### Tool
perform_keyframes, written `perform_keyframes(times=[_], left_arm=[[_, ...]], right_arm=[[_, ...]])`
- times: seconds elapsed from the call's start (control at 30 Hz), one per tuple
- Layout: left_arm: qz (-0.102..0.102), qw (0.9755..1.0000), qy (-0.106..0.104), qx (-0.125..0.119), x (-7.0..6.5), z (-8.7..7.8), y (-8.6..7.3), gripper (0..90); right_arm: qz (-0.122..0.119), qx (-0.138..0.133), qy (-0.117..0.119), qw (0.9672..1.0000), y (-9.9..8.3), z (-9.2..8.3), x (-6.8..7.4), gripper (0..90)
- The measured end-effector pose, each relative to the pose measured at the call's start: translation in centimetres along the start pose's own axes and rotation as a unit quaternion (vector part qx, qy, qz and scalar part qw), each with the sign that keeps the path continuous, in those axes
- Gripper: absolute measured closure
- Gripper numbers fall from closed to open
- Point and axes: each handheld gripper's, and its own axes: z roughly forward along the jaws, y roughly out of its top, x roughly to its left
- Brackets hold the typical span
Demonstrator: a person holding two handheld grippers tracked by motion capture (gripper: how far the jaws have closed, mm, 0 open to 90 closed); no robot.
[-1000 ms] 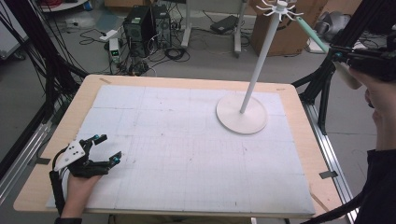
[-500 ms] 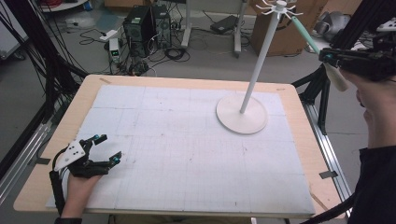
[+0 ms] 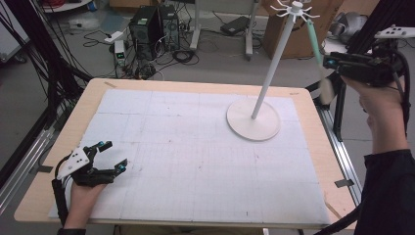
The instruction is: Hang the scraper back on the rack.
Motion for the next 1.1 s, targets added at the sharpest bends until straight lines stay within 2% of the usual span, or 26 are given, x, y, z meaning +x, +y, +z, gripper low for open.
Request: perform_keyframes(times=[0.07, 0.17, 0.33, 0.43, 0.6, 0.77, 0.87, 0.9, 0.93, 0.97, 1.0, 1.03, 1.07, 1.1], left_arm=[[0.001, 1.0000, -0.001, 0.000, 0.0, 0.0, 0.0, 13.1], [0.002, 1.0000, -0.001, 0.000, 0.0, 0.0, 0.0, 13.2], [0.000, 1.0000, 0.001, 0.001, 0.0, 0.0, 0.0, 13.2], [-0.008, 1.0000, 0.003, 0.000, 0.1, 0.0, 0.0, 13.3], [-0.004, 1.0000, 0.000, -0.001, 0.1, 0.0, 0.0, 13.3], [-0.004, 1.0000, -0.001, 0.000, 0.1, 0.0, 0.0, 13.3], [-0.003, 1.0000, -0.001, -0.001, 0.1, 0.0, 0.0, 13.3], [-0.001, 1.0000, -0.002, -0.001, 0.1, 0.0, 0.0, 13.3], [0.000, 1.0000, -0.002, 0.000, 0.1, 0.0, 0.0, 13.3], [0.000, 1.0000, -0.002, 0.000, 0.0, 0.0, 0.0, 13.3], [0.000, 1.0000, -0.002, 0.000, 0.1, 0.0, 0.0, 13.3], [-0.001, 1.0000, -0.002, -0.001, 0.1, 0.0, 0.0, 13.3], [-0.002, 1.0000, -0.002, -0.001, 0.1, 0.0, 0.0, 13.3], [-0.002, 1.0000, -0.002, -0.001, 0.1, 0.0, 0.0, 13.3]], right_arm=[[-0.002, -0.008, 0.007, 0.9999, -0.8, 0.5, 0.2, 54.8], [0.001, -0.017, 0.016, 0.9997, -1.6, 0.9, 0.4, 52.4], [-0.005, -0.037, 0.061, 0.9975, -4.4, 1.8, 1.0, 47.9], [-0.011, -0.053, 0.085, 0.9949, -6.5, 2.3, 1.9, 40.8], [-0.032, -0.066, 0.112, 0.9910, -10.8, 4.0, 4.2, 28.0], [-0.034, -0.047, 0.149, 0.9872, -15.0, 6.3, 6.9, 21.5], [-0.041, -0.039, 0.159, 0.9856, -17.2, 7.0, 8.4, 19.2], [-0.053, -0.033, 0.157, 0.9856, -18.6, 7.3, 9.2, 18.7], [-0.053, -0.033, 0.157, 0.9856, -18.6, 7.3, 9.2, 18.7], [-0.059, -0.033, 0.165, 0.9840, -19.9, 7.4, 9.8, 18.6], [-0.059, -0.033, 0.165, 0.9840, -19.9, 7.4, 9.8, 18.6], [-0.063, -0.030, 0.159, 0.9848, -21.4, 7.7, 10.2, 18.2], [-0.063, -0.030, 0.159, 0.9848, -21.4, 7.7, 10.2, 18.2], [-0.057, -0.026, 0.159, 0.9853, -22.1, 7.8, 10.3, 18.0]])
